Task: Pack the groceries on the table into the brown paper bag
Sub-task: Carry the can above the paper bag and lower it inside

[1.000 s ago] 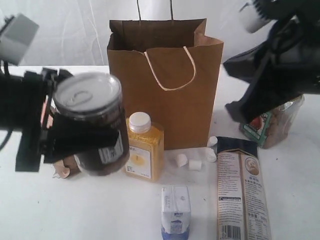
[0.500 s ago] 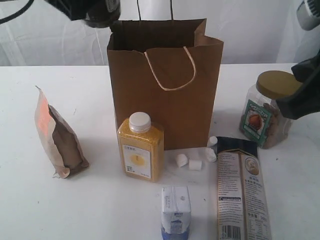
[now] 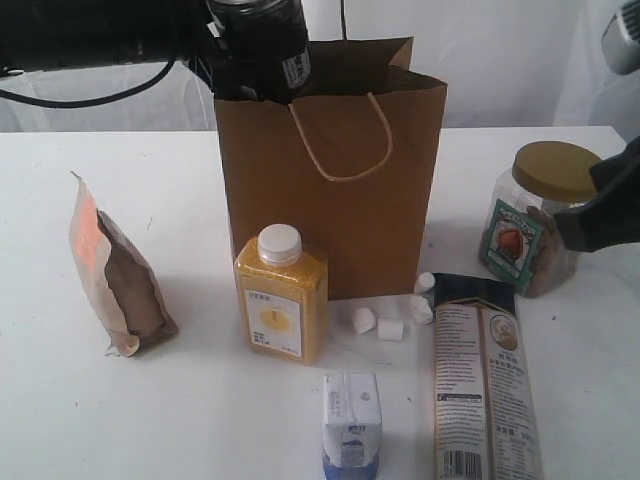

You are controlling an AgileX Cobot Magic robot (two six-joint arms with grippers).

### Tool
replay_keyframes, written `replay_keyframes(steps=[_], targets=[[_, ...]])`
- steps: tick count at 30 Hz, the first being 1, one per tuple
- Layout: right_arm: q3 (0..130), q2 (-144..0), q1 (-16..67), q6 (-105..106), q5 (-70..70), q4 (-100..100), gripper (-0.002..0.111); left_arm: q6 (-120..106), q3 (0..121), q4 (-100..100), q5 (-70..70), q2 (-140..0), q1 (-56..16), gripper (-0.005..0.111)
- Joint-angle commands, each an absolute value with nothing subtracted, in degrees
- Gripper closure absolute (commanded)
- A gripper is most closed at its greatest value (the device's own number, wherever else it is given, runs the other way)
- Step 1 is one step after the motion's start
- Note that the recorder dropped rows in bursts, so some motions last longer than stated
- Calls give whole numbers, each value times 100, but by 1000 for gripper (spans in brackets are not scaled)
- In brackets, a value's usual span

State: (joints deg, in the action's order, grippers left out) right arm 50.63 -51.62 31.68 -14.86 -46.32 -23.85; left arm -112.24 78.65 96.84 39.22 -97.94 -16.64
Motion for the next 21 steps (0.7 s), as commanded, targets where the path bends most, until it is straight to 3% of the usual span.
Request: replay_keyframes(steps=[1, 3, 11, 18, 21], targets=[[5063, -5155, 3134, -1529, -4621, -2330, 108, -12134, 7931, 9995, 4206, -9770, -1664, 106], [5063, -5155, 3134, -1529, -4621, -2274, 108, -12134, 7931, 9995, 4219, -9770, -1664, 100], [5063, -5155, 3134, -1529, -4621, -2234, 108, -11981, 7931, 9995, 4355, -9770, -1664, 55], [5063, -5155, 3134, -1541, -4598, -2233, 108, -11927, 7931, 9885, 4333, -9770, -1664, 47], [5063, -5155, 3134, -1541, -4572, -2233, 108, -11750, 7931, 9636, 4312, -9770, -1664, 35]])
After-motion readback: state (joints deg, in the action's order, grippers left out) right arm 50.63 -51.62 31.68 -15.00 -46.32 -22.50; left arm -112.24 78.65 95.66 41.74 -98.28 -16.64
